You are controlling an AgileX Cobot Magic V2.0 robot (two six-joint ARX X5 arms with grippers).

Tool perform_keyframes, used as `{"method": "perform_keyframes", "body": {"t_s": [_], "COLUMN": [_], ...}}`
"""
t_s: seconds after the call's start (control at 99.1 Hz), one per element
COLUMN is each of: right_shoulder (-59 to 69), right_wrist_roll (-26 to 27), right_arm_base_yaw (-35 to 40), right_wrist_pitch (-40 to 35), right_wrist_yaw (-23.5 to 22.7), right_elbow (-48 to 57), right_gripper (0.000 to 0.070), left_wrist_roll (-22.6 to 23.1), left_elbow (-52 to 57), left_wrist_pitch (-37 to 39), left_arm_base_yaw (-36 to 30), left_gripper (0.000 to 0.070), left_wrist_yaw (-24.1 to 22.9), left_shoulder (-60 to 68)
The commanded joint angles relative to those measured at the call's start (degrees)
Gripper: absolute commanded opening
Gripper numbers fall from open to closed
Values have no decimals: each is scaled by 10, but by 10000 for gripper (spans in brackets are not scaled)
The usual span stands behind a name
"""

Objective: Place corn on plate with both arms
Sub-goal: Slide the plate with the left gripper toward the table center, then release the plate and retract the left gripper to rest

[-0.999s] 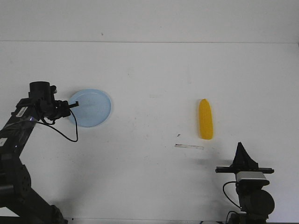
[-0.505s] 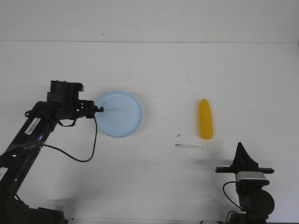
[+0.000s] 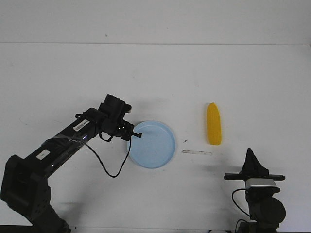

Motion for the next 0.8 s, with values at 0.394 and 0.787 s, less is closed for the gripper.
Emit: {"method": "perform_keyframes", "body": {"t_s": [0.394, 0.787], "right_shoulder": [1, 1], "right_wrist_roll": [-1, -1], "right_arm_base_yaw": [0, 0], "right_wrist_pitch": [3, 3], "right_wrist_yaw": [0, 0], "right_elbow": [0, 0], "right_gripper": [0, 0], "left_wrist_roll": [6, 3], "left_elbow": [10, 30], "left_wrist_pitch": [14, -69], "left_arm_base_yaw": [-1, 3], "left_gripper": [191, 665], "left_wrist_yaw": [2, 5], "left_shoulder": [42, 17]}}
